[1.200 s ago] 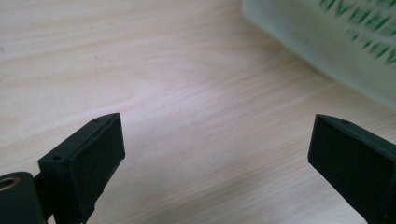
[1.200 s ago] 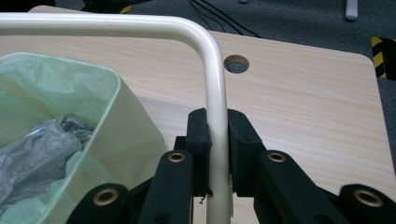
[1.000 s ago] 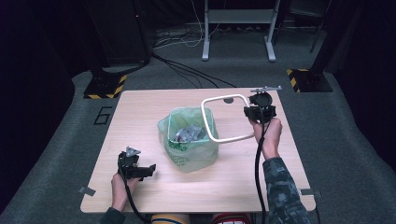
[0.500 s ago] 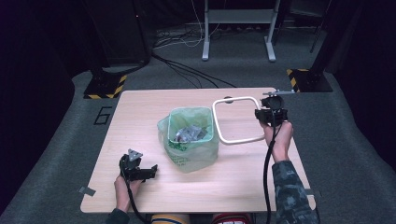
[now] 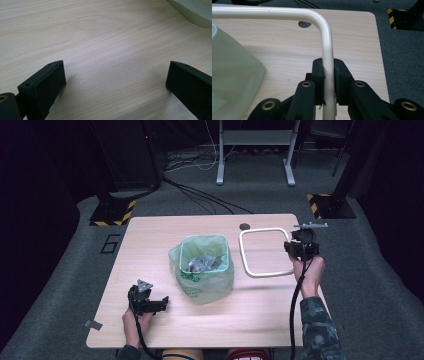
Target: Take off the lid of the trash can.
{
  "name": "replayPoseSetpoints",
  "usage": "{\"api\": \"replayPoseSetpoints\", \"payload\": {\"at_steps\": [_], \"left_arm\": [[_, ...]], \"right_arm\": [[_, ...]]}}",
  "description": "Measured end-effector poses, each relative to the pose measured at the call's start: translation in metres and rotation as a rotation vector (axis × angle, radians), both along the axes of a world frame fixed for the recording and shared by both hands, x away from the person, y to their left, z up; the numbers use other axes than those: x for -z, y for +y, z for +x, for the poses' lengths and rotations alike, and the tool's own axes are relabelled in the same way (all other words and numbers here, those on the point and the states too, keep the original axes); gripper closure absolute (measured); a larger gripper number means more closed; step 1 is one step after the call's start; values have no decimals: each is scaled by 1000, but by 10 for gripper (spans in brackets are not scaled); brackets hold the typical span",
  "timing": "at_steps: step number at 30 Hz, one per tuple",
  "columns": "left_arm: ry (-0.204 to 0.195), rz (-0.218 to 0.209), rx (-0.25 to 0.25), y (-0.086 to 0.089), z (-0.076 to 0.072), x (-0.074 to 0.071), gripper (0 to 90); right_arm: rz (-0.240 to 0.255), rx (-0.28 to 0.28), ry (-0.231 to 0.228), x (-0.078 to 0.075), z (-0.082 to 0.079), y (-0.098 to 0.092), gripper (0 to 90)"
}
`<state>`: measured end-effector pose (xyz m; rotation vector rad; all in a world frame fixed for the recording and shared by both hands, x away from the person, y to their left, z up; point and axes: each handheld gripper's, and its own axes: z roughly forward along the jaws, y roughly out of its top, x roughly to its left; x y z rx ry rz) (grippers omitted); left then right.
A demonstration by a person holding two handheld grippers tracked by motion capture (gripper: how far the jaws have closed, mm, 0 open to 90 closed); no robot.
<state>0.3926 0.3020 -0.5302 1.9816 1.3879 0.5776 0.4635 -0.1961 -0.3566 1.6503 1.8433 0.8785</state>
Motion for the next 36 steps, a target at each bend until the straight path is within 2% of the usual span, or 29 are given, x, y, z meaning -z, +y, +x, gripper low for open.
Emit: {"api": "replayPoseSetpoints", "payload": {"at_steps": [19, 20, 25, 31, 36], "left_arm": [[-3, 0, -3, 0, 0, 0, 34], [-3, 0, -3, 0, 0, 0, 34], [-3, 0, -3, 0, 0, 0, 34], [-4, -2, 1, 0, 0, 0, 40], [-5, -1, 1, 0, 0, 0, 41]], "right_arm": [[4, 57, 54, 53, 1, -16, 806], [3, 67, 66, 60, 1, -17, 806], [3, 78, 93, 75, 2, -17, 806], [-5, 108, 146, 103, 3, -17, 806], [-21, 118, 170, 115, 5, -15, 806]]}}
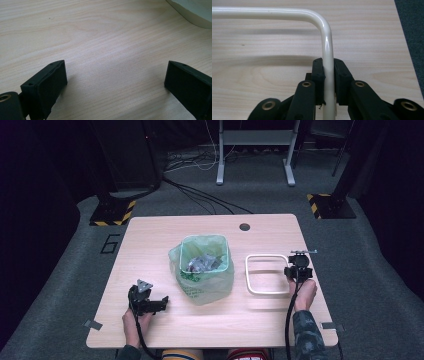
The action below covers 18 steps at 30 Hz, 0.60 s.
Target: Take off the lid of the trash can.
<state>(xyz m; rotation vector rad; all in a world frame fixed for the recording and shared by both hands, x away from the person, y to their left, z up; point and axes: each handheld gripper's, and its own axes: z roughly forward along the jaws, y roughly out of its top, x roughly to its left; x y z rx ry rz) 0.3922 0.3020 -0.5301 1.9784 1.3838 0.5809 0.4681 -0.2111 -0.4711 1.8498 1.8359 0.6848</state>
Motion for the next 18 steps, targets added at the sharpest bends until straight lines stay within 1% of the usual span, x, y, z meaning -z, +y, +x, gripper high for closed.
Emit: {"api": "replayPoseSetpoints", "payload": {"at_steps": [2, 3, 8, 9, 10, 12, 13, 14, 15, 16, 17, 18], "left_arm": [[0, 0, 0, 0, 0, 0, 43], [0, 0, 0, 0, 0, 0, 43], [0, 0, 1, 0, 0, 0, 43], [-1, 0, 1, 0, 0, 0, 43], [-2, 0, 3, 0, 0, 0, 44], [-2, 1, 5, 0, 0, 0, 45], [-1, 1, 4, 0, 0, 0, 45], [-1, 1, 5, 0, 0, 0, 45], [-1, 1, 5, 0, 0, 0, 45], [-1, -1, 2, 0, 0, 0, 45], [-1, -1, 2, 0, 0, 0, 45], [-1, -1, 2, 0, 0, 0, 45]], "right_arm": [[-8, 5, 14, 6, 2, 2, 806], [-8, 5, 14, 6, 2, 2, 806], [-26, 13, 36, 16, 3, 5, 803], [-26, 13, 36, 16, 3, 5, 784], [-19, 11, 41, 17, 3, 4, 646], [24, 10, 40, 18, 3, 2, 471], [41, 4, 30, 18, 2, 1, 357], [59, -5, 12, 17, 0, 0, 275], [80, -22, -20, 15, -4, -1, 172], [96, -42, -49, 15, -6, -2, 157], [96, -42, -49, 15, -6, -2, 157], [116, -66, -71, 13, -9, -2, 139]]}}
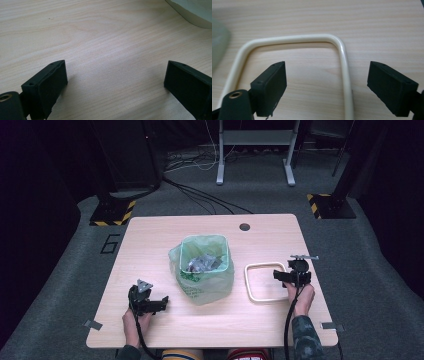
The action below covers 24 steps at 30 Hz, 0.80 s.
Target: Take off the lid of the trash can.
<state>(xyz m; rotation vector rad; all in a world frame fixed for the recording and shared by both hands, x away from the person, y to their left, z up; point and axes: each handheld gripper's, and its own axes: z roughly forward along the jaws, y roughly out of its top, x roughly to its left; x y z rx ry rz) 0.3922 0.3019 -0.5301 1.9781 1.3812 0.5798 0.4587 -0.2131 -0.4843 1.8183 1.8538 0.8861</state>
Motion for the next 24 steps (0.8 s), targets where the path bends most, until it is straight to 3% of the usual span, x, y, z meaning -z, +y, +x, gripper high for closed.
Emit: {"api": "replayPoseSetpoints", "payload": {"at_steps": [3, 4, 6, 10, 13, 16, 23, 24], "left_arm": [[1, 0, -1, 0, 0, 0, 44], [1, 0, -1, 0, 0, 0, 44], [1, 0, -1, 0, 0, 0, 44], [1, 0, -4, 0, 0, 0, 44], [1, 2, -22, -1, -1, 0, 44], [1, 1, -22, -1, -1, 0, 44], [0, -1, -29, -2, -2, 0, 42], [15, 2, -30, -1, -1, -1, 36]], "right_arm": [[12, -29, -35, -2, -4, 0, 121], [55, -64, -66, -2, -7, -1, 61], [83, -69, -71, -2, -8, -1, 36], [39, -89, -37, -4, -11, 0, 37], [26, -119, -5, -9, -14, 0, 114], [74, -216, 11, -10, -19, 1, 14], [43, -253, 1, -14, -23, 10, 0], [42, -258, -4, -18, -24, 12, 0]]}}
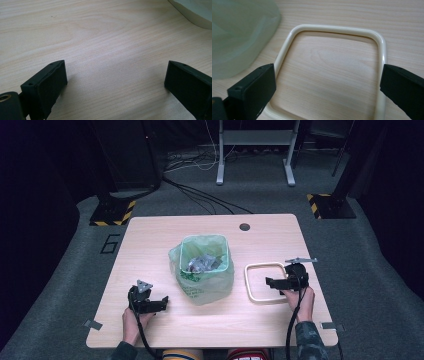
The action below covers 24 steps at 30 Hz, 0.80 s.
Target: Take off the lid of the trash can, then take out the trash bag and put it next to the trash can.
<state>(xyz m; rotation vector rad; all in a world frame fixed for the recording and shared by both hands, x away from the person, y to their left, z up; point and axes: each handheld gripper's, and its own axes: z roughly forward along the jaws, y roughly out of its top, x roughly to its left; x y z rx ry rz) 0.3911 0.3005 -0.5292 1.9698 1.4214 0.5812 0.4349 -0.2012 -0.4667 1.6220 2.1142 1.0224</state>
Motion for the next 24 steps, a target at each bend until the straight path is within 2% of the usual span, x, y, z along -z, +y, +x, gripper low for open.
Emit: {"api": "replayPoseSetpoints", "payload": {"at_steps": [1, 2, 3, 4, 5, 10, 11, 12, 13, 15, 16, 17, 18, 19, 20, 21, 24], "left_arm": [[0, 0, 0, 0, 0, 0, 13], [24, -24, 7, 1, 2, -2, 1], [24, -24, 7, 1, 2, -2, 1], [24, -58, 8, 2, 2, -8, 1], [24, -58, 8, 2, 2, -8, 1], [23, -141, 31, 5, 8, -29, 0], [23, -164, 41, 5, 11, -38, 0], [23, -164, 41, 5, 11, -38, 0], [20, -170, 52, 4, 15, -47, 0], [18, -178, 59, 4, 17, -51, 0], [11, -180, 68, 3, 20, -60, 0], [11, -180, 68, 3, 20, -60, 0], [-3, -158, 72, 0, 23, -68, 0], [-3, -158, 72, 0, 23, -68, 0], [-20, -132, 76, -4, 25, -75, 0], [-20, -132, 76, -4, 25, -75, 0], [-33, -145, 81, -7, 32, -88, 0]], "right_arm": [[0, 0, 0, 0, 0, 0, 0], [11, -15, -5, -5, -1, 2, 5], [11, -15, -5, -5, -1, 2, 5], [12, -28, -9, -10, -1, 3, 13], [12, -28, -9, -10, -1, 3, 13], [33, -42, -16, -23, -2, 7, 39], [30, -45, -19, -24, -1, 8, 44], [30, -45, -19, -24, -1, 8, 44], [26, -52, -19, -28, 0, 11, 53], [27, -55, -16, -29, 0, 14, 58], [21, -67, -15, -33, 2, 19, 68], [21, -67, -15, -33, 2, 19, 68], [14, -83, -21, -36, 5, 24, 81], [14, -83, -21, -36, 5, 24, 81], [25, -97, -25, -40, 6, 30, 84], [25, -97, -25, -40, 6, 30, 84], [18, -131, -25, -49, 13, 44, 110]]}}
